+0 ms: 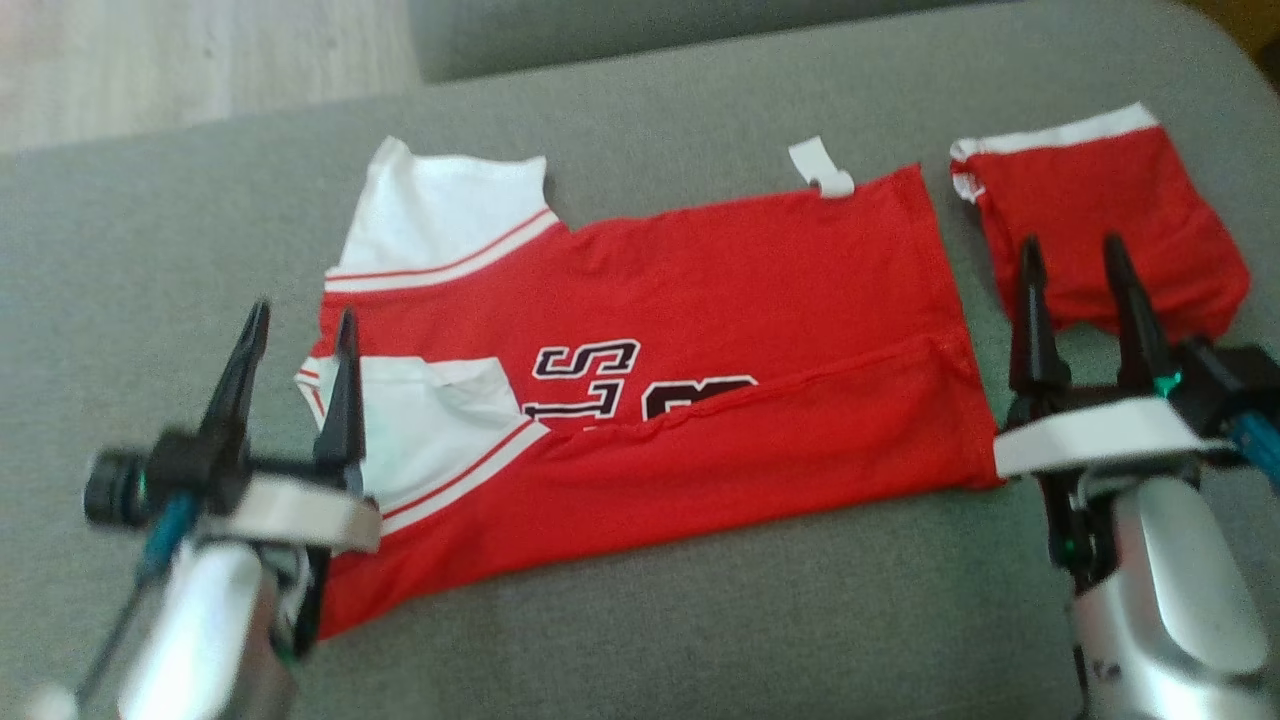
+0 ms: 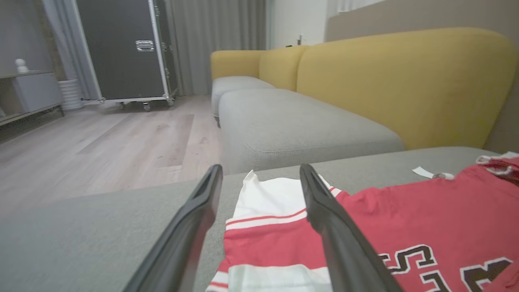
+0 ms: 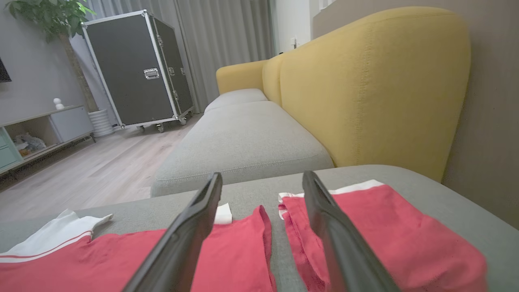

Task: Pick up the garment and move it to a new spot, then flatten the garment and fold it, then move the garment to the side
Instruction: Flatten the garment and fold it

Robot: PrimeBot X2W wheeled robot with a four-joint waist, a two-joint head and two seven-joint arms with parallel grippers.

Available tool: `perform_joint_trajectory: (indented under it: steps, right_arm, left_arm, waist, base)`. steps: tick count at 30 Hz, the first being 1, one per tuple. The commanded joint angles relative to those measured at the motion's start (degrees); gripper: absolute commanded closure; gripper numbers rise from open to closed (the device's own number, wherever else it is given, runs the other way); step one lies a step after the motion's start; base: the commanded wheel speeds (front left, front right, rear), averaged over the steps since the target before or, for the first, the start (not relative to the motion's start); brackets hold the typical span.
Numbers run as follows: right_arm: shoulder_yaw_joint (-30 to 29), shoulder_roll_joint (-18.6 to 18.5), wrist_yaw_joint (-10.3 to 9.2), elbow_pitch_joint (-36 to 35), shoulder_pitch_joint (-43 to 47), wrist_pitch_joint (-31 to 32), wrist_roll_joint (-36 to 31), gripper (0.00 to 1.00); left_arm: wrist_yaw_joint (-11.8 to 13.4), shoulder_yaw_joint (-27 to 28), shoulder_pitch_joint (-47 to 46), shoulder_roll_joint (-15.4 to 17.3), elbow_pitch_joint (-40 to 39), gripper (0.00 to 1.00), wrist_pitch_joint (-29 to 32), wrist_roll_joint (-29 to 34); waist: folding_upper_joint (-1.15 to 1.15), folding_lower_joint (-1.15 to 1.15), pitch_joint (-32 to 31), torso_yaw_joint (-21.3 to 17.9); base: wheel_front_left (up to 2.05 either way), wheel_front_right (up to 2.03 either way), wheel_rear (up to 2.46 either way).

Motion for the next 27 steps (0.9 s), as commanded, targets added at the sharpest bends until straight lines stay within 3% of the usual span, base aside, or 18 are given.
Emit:
perform_joint_trajectory:
  steps: [1, 3, 4, 6, 13, 18, 27]
  right_arm:
    - [1.99, 0.04, -0.11, -2.31, -3.35, -0.73, 0.31, 0.0]
    - [2.65, 0.04, -0.11, -2.63, -4.71, -0.88, 0.15, 0.0]
    - [2.8, 0.05, -0.11, -3.06, -6.26, -0.99, 0.06, 0.0]
    - [3.01, 0.05, -0.11, -3.5, -7.81, -1.07, 0.24, 0.0]
    - [2.87, 0.05, -0.11, -5.42, -12.21, -1.24, 1.04, 0.0]
    - [3.21, 0.06, -0.11, -7.23, -13.58, -1.26, 2.81, 0.0]
    - [2.98, 0.06, -0.11, -8.15, -13.37, -1.27, 4.28, 0.0]
  left_arm:
    - [-1.15, 1.29, -6.23, 2.62, -0.05, 0.0, 0.23, 0.91]
    - [-3.63, -0.19, -11.22, 4.59, 2.86, 0.0, 3.8, 1.75]
    - [-5.67, -1.47, -16.85, 6.57, 5.76, 0.0, 8.67, 1.89]
    - [-7.2, -3.17, -22.62, 8.88, 8.63, 0.0, 13.58, 1.82]
    - [-8.31, -12.8, -38.33, 16.36, 18.2, 0.0, 28.58, -1.55]
    - [-8.33, -17.73, -44.04, 19.55, 22.4, 0.0, 32.02, -7.14]
    - [-8.34, -21.57, -47.68, 20.25, 27.66, 0.0, 31.68, -13.06]
  waist:
    - [0.0, 0.0, 2.86, -1.06]
    - [0.0, 0.0, 4.93, -1.74]
    - [0.0, 0.0, 7.17, -2.55]
    - [0.0, 0.0, 9.49, -3.43]
    - [0.0, 0.0, 15.49, -5.94]
    - [0.0, 0.0, 18.18, -7.53]
    - [0.0, 0.0, 19.55, -8.87]
  base:
    - [0.0, 0.0, 0.0]
    - [0.0, 0.0, 0.0]
    - [0.0, 0.0, 0.0]
    - [0.0, 0.0, 0.0]
    - [0.0, 0.0, 0.0]
    - [0.0, 0.0, 0.0]
    - [0.0, 0.0, 0.0]
